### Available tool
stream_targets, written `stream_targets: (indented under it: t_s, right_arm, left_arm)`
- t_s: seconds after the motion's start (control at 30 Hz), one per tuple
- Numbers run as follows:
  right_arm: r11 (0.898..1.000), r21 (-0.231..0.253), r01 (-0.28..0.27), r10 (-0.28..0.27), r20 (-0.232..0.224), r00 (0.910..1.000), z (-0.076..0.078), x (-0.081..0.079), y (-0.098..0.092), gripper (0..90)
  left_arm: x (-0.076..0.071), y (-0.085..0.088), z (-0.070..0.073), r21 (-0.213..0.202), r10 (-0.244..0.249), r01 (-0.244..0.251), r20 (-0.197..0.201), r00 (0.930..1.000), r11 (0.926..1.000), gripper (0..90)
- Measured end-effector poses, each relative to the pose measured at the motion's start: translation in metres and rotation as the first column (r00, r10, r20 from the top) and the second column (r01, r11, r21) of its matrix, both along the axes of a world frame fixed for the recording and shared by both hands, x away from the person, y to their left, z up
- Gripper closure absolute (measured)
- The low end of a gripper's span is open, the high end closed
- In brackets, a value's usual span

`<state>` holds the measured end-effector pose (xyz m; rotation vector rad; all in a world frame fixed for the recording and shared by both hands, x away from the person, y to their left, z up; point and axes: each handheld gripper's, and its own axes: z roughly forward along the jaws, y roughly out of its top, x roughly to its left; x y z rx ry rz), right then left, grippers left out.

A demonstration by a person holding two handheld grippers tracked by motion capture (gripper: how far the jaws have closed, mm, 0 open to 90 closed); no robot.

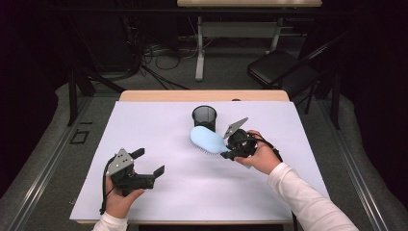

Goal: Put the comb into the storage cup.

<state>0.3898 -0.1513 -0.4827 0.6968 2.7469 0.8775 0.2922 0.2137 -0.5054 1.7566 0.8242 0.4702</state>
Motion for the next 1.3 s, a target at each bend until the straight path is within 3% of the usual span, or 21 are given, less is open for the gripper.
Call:
stream_targets:
  t_s: [0.6,0.97,1.3]
  right_arm:
    - [0.994,0.100,0.039,-0.048,0.094,0.9944,0.026,0.004,-0.007,69.7]
    - [0.982,0.178,0.058,-0.084,0.142,0.9863,0.032,0.001,-0.007,69.7]
    - [0.965,0.251,0.080,-0.137,0.215,0.9669,0.040,-0.005,-0.009,69.7]
  left_arm:
    - [0.002,0.000,0.000,-0.015,0.004,-0.004,-0.018,0.9998,0.9999,2.0]
    - [0.005,0.000,0.000,-0.028,0.001,-0.001,-0.027,0.9996,0.9996,2.0]
    - [0.005,-0.001,0.000,-0.024,-0.001,0.001,-0.030,0.9995,0.9997,2.3]
